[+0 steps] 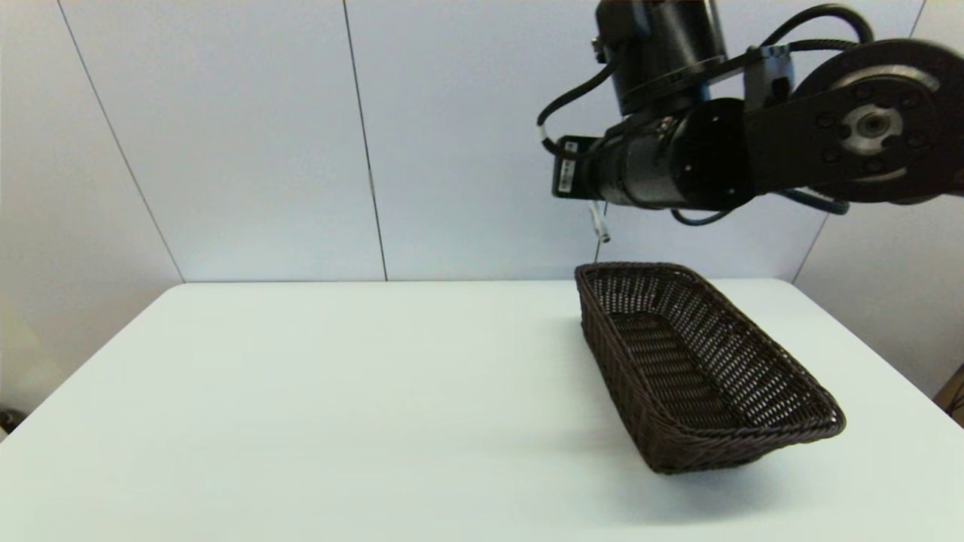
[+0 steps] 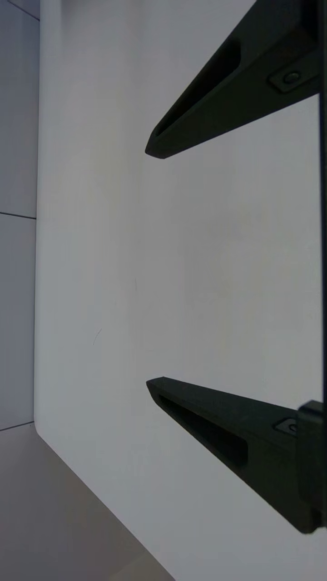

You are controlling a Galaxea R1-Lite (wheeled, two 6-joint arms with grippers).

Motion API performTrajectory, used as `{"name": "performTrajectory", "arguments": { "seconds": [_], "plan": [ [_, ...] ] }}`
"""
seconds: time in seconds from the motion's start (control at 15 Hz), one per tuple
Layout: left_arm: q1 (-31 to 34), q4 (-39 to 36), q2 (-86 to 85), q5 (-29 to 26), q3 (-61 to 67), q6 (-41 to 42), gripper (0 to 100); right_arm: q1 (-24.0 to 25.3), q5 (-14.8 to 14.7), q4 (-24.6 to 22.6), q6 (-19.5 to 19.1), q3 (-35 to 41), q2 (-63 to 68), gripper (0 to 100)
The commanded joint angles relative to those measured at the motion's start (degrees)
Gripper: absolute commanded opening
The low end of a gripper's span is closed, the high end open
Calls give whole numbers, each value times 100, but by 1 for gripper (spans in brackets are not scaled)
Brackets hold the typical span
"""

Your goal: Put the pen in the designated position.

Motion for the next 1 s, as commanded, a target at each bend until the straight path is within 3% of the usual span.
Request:
{"name": "performTrajectory", "arguments": {
  "seconds": [0.07, 0.2, 0.33, 0.6, 1.0],
  "plan": [
    [0, 0, -1, -2, 0, 0, 100, -924, 584, -38, -726, 4, -477, 0],
    [-9, 0, -1, -2, 0, 0, 100, -1416, 944, -47, -1095, 4, -556, 0],
    [0, 0, -1, -2, 0, 0, 100, -2102, 1744, -47, -1552, 39, -688, 0],
    [0, 0, -1, -2, 0, 0, 100, -3297, 3010, -38, -2536, 83, -758, 0],
    [0, 0, -1, -2, 0, 0, 100, -4721, 4433, 6, -3889, 232, -696, 0]
  ]
}}
